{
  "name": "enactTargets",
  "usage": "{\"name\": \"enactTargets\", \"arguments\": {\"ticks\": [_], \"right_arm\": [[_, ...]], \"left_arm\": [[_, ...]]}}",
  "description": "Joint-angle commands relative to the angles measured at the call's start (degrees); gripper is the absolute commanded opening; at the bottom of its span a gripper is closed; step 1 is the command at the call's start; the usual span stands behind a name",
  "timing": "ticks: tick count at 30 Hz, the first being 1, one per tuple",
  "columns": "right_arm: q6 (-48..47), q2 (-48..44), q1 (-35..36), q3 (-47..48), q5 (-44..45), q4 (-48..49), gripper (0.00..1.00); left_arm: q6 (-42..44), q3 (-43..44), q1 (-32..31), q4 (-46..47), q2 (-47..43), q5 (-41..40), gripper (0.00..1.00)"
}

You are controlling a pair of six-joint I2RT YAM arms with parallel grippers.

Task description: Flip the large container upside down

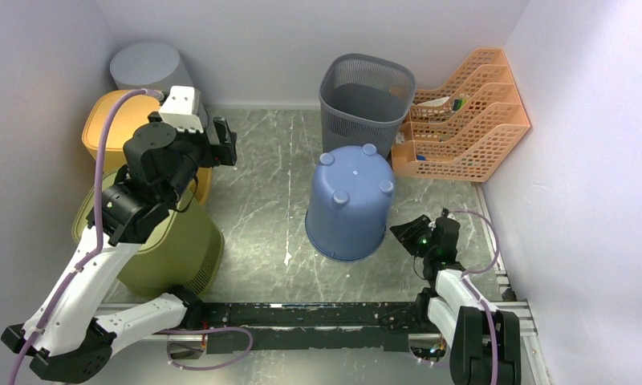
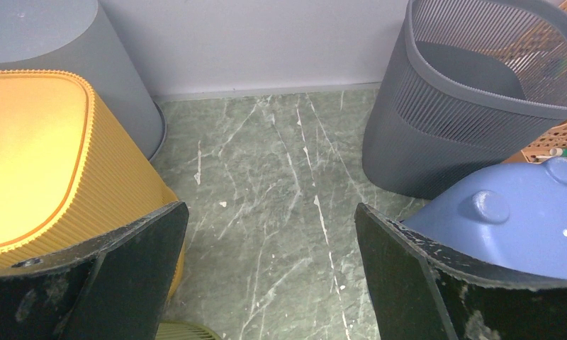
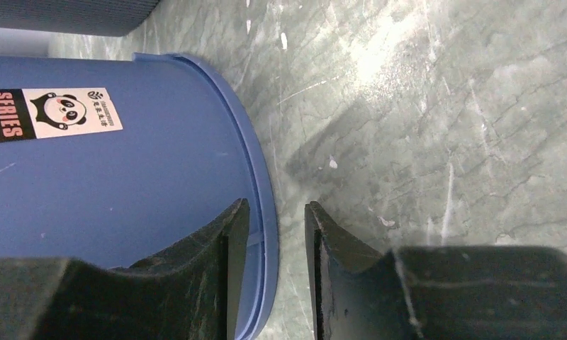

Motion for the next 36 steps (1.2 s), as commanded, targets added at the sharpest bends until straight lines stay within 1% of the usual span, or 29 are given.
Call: {"name": "enactTargets", "arguments": {"ticks": [1,4,6,8,11,15,18,22,25,30,34,36], "right_arm": [[-4.2,-1.6,1.1,4.0,1.9,-8.3,0.34],[-4.9,-3.3,4.7,5.7,4.4,-10.9,0.33],[-4.6,-3.9,8.4,7.0,8.0,-11.6,0.33],[-3.6,-2.5,13.1,8.4,11.6,-10.8,0.33],[-1.2,3.6,20.6,10.8,14.9,-6.5,0.33],[2.2,15.7,28.1,16.1,17.3,1.7,0.32],[4.1,25.9,33.7,23.4,19.0,7.1,0.32],[5.9,40.4,40.3,36.2,20.2,12.0,0.31],[7.7,50.4,42.9,46.6,19.8,15.0,0.31],[8.4,64.8,46.8,65.3,19.8,15.1,0.31],[8.3,73.5,49.1,75.6,19.3,16.9,0.31],[8.8,77.2,49.5,79.7,17.1,18.2,0.31]], "left_arm": [[-0.4,-0.9,0.1,2.1,-1.1,-0.3,1.00],[-0.8,-1.8,0.1,2.6,-1.6,-0.1,1.00],[-0.9,-2.4,0.1,2.9,-1.6,0.5,1.00],[-0.9,-2.5,0.1,3.0,-1.3,1.0,1.00],[-0.3,-1.6,0.1,2.7,-1.0,1.3,1.00],[0.6,1.3,0.1,1.8,0.0,3.1,1.00],[0.9,3.6,0.1,0.8,0.8,5.0,1.00],[1.1,4.3,0.2,1.1,0.3,6.4,1.00],[1.6,4.5,0.3,2.0,-0.2,7.9,1.00],[2.2,5.7,0.2,2.2,-0.3,10.8,1.00],[2.4,4.6,0.2,2.8,-0.8,11.8,1.00],[2.4,3.8,0.2,2.9,-1.1,12.3,1.00]]}}
